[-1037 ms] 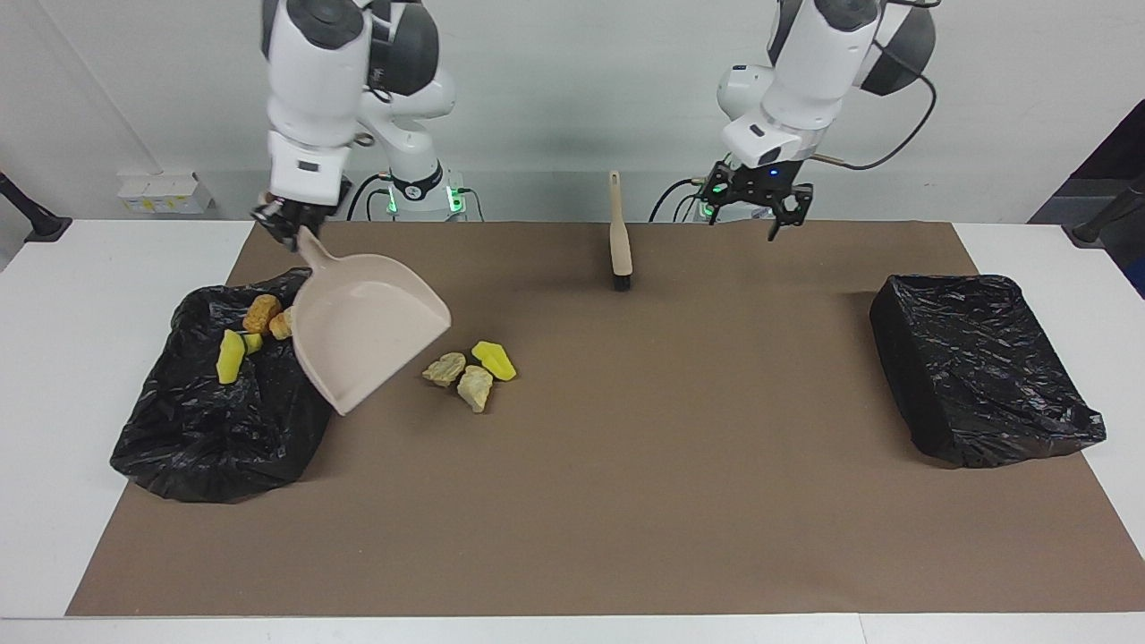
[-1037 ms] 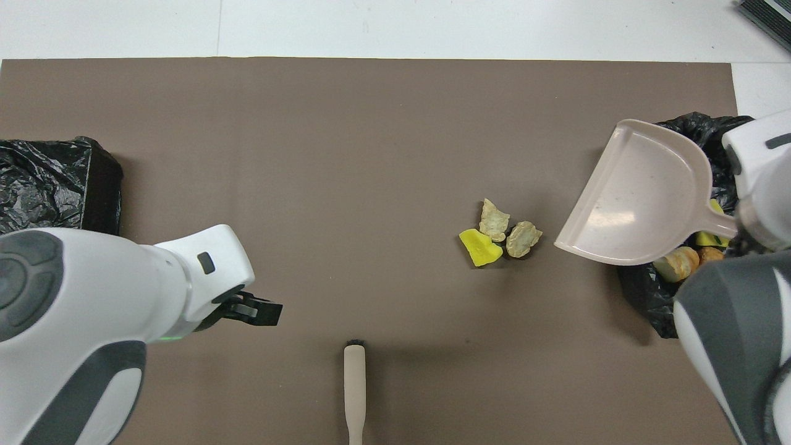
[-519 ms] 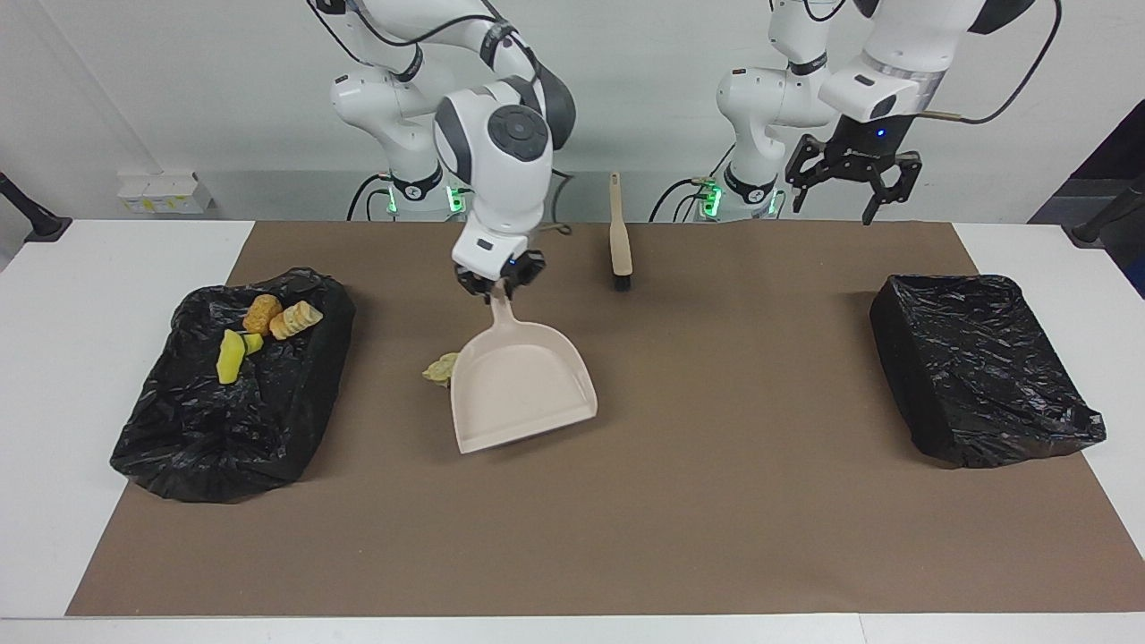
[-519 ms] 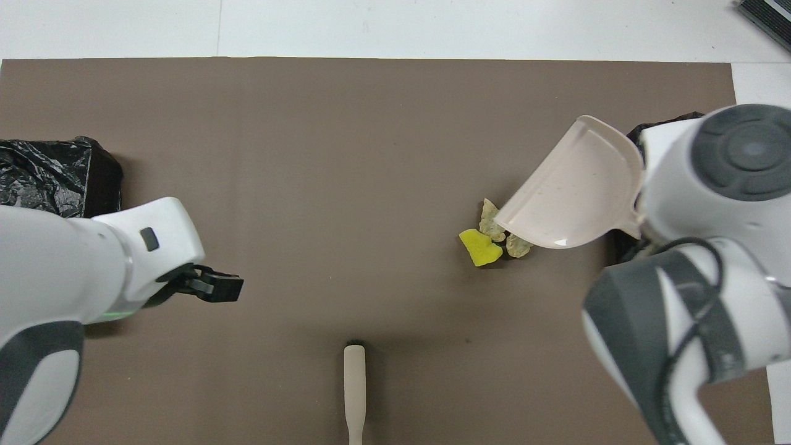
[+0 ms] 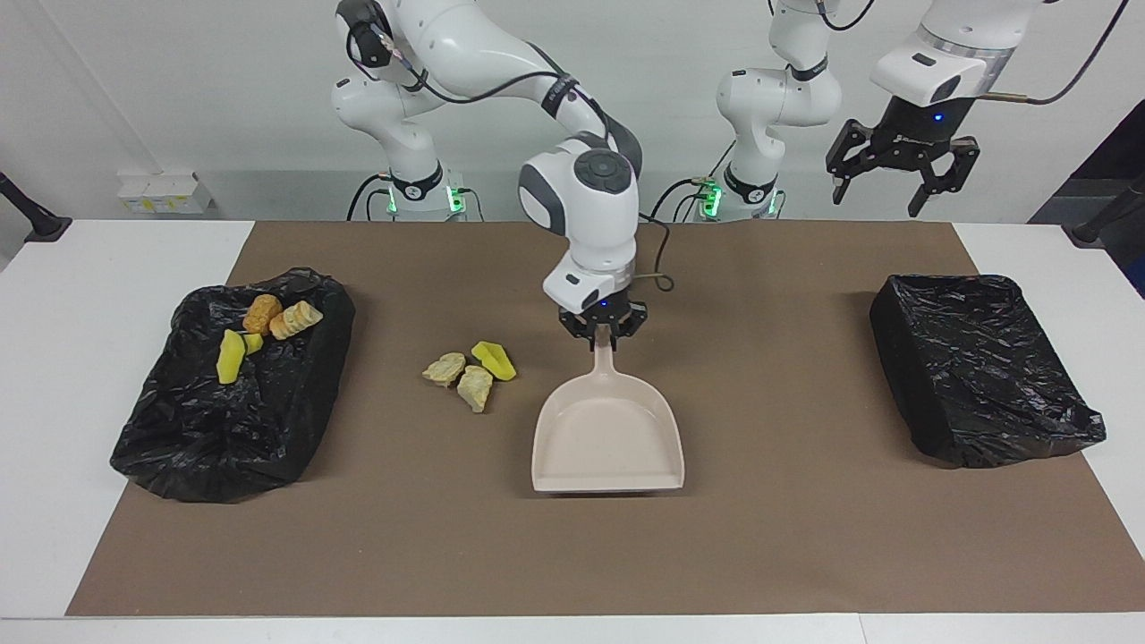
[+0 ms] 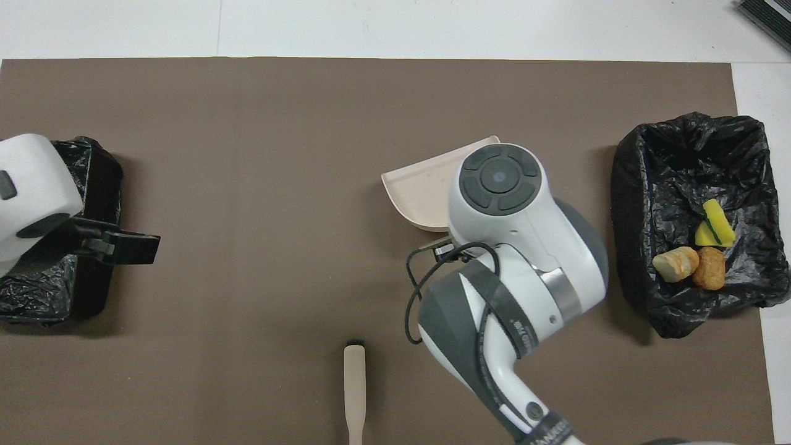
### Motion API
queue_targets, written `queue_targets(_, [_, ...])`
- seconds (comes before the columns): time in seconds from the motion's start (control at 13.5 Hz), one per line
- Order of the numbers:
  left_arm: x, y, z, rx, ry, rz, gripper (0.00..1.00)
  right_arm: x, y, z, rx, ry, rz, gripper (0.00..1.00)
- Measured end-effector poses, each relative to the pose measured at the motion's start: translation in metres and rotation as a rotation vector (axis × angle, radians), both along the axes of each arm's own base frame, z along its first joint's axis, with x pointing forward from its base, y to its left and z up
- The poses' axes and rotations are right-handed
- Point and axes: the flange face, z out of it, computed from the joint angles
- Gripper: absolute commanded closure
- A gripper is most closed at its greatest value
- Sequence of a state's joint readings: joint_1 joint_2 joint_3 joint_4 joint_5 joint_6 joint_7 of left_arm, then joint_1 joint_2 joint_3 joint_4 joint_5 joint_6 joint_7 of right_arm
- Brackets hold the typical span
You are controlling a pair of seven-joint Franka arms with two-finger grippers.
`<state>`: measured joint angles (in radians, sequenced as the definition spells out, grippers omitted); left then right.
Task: Sweep and dump trash in bin
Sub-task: 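Return the dustpan with the right gripper to the table center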
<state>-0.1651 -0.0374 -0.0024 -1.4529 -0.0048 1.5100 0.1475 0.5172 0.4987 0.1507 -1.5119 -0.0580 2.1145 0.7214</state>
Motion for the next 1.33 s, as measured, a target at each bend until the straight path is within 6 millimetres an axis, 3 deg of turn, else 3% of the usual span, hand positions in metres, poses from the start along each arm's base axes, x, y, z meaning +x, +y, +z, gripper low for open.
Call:
queue_targets(0.15, [0.003,0.003,0.001,0.0,-0.004,-0.001,0.0,0.0,0.006,-0.005,0.021,0.01,-0.005,0.95])
queue_targets(0.22, [0.003,0.003,0.003,0.0,-0.007,-0.001,0.0,0.0,0.007,-0.004,0.032,0.015,-0.01,0.81])
queue_targets(0.3, [0.003,0.004,0.004,-0.001,-0.01,0.004,0.0,-0.001,0.01,-0.003,0.051,0.019,-0.016,0.57])
queue_targets(0.52, [0.005,0.018,0.005,-0.001,-0.008,0.03,0.0,-0.005,0.016,-0.008,0.096,0.016,-0.028,0.51])
queue_targets(0.59, [0.004,0.02,0.005,-0.001,-0.004,0.039,0.0,-0.007,0.016,-0.01,0.093,0.02,-0.026,0.3])
queue_targets(0.67, [0.004,0.02,0.004,-0.001,0.0,0.047,0.0,-0.008,0.015,-0.012,0.09,0.024,-0.024,0.0])
queue_targets(0.81, [0.004,0.02,0.004,-0.001,0.001,0.051,0.0,-0.012,0.013,-0.011,0.077,0.037,-0.012,0.0])
queue_targets(0.96, [0.003,0.019,0.004,-0.001,0.004,0.052,0.0,-0.018,0.002,0.004,0.038,0.093,-0.017,0.0])
queue_targets(1.19, [0.003,0.015,0.005,-0.002,-0.002,0.045,0.0,-0.032,-0.03,0.064,0.014,0.159,0.038,0.0])
queue_targets(1.33, [0.005,0.01,0.007,-0.006,-0.026,0.036,0.0,-0.059,-0.041,0.107,0.022,0.198,0.063,0.0])
